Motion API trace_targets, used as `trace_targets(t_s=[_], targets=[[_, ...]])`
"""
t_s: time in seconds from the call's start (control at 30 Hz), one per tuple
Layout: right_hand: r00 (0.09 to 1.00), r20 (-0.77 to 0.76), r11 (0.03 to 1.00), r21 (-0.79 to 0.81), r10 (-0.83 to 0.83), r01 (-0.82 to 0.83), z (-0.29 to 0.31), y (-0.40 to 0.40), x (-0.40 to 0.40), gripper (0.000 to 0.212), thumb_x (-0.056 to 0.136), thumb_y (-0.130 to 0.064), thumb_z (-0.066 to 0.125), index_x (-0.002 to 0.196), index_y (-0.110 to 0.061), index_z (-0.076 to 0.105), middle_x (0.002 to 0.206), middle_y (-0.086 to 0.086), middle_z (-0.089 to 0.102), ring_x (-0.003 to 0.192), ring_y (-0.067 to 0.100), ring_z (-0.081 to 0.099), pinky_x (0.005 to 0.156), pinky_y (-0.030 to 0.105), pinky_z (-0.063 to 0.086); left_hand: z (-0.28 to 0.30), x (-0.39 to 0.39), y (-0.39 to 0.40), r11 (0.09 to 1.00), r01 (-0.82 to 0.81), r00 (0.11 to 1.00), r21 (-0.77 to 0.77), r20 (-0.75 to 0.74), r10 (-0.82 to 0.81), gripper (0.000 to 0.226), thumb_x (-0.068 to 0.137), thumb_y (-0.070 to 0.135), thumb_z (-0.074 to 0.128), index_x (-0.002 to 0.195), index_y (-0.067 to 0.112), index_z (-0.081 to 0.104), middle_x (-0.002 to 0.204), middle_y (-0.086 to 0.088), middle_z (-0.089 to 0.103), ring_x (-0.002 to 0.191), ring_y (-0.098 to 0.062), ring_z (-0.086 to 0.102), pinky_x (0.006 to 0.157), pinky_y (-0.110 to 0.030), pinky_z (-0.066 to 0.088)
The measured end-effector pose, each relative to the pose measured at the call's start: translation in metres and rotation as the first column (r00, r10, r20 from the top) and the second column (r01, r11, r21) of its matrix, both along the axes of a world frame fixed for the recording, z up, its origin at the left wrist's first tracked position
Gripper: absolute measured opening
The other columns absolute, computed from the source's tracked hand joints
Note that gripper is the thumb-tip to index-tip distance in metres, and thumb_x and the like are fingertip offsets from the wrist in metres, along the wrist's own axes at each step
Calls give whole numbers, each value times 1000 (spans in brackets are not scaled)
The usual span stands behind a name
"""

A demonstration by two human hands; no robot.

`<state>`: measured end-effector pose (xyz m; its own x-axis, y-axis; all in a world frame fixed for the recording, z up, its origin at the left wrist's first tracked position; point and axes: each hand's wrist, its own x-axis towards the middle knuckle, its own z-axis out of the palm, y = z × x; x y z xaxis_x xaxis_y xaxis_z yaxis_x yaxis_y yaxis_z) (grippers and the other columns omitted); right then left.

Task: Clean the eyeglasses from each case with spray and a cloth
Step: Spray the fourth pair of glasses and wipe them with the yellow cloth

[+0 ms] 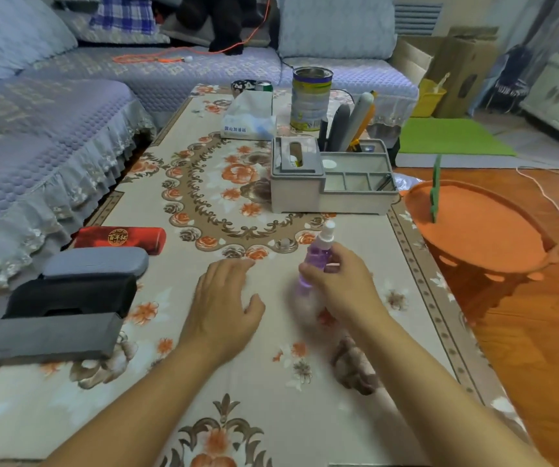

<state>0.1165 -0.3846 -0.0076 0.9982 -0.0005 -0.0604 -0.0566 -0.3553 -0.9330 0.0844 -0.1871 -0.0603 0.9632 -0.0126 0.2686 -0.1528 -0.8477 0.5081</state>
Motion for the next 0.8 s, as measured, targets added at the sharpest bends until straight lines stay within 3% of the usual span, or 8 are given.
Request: trace_targets(t_s=[0.1, 0.17, 0.3, 0.33, 0.43, 0.6, 0.7, 0.8], targets=[[996, -15, 996, -39, 85, -85, 8, 26, -44, 10, 83, -23, 75, 90, -25, 68, 88, 1, 73, 82, 22, 70, 80, 46, 58, 7, -29, -5, 954, 247, 960, -170, -95, -265, 71, 83, 41, 54, 151, 32, 33, 142, 16, 42, 134, -6, 41, 113, -33, 38], [984, -20, 981, -70, 178, -179, 6, 47, -64, 10, 85, -25, 74, 92, -23, 68, 86, -2, 72, 81, 17, 69, 81, 44, 56, 7, -45, -3, 930, 217, 948, -296, -164, -273, 66, 85, 34, 59, 145, 45, 36, 135, 20, 52, 126, -4, 51, 106, -32, 45], [898, -14, 892, -112, 439, -438, 8, 70, -75, 33, 93, -30, 65, 126, -30, 64, 122, -11, 68, 106, 5, 63, 98, 28, 50, 8, -53, 26, 960, -80, 994, -270, -87, 59, 14, 93, 36, 57, 106, 38, 56, 103, 10, 60, 109, -23, 60, 87, -42, 52], [909, -7, 899, -148, 417, -413, 6, 68, -66, 41, 95, -27, 65, 136, -27, 59, 132, -10, 64, 113, 5, 60, 102, 27, 47, 8, -50, 35, 956, -160, 986, -246, -77, 145, 6, 94, 38, 57, 97, 34, 55, 94, 9, 57, 103, -26, 58, 80, -41, 51], [973, 56, 916, -354, 224, -190, -6, 51, -20, 50, 95, -19, 61, 144, -21, 53, 143, 4, 52, 128, 20, 52, 113, 38, 40, 8, -35, 50, 929, -324, 944, -177, -122, 306, 24, 96, 39, 56, 77, 27, 49, 76, 8, 53, 77, -21, 53, 55, -29, 34], [987, 51, 794, -600, 154, -92, -24, 32, 52, 52, 98, -23, 57, 149, -29, 46, 156, 12, 32, 138, 39, 30, 116, 45, 29, 4, -31, 52, 936, -320, 944, -149, -132, 302, 25, 97, 36, 56, 75, 27, 46, 78, 7, 53, 74, -5, 46, 75, -34, 38], [969, 115, 786, -610, 217, -103, -37, 40, 74, 44, 99, -22, 59, 143, -23, 56, 142, 11, 46, 132, 35, 41, 110, 37, 34, 6, -31, 52, 947, -279, 959, -159, -104, 265, 29, 96, 33, 57, 72, 30, 41, 78, 11, 50, 76, -3, 44, 77, -35, 39], [970, 146, 793, -605, 193, -67, -43, 43, 80, 30, 95, -5, 57, 120, -13, 71, 120, 15, 63, 114, 36, 56, 93, 31, 43, 6, -31, 52, 953, -262, 964, -155, -97, 249, 29, 96, 34, 58, 72, 31, 40, 79, 12, 49, 76, -4, 45, 79, -31, 37]])
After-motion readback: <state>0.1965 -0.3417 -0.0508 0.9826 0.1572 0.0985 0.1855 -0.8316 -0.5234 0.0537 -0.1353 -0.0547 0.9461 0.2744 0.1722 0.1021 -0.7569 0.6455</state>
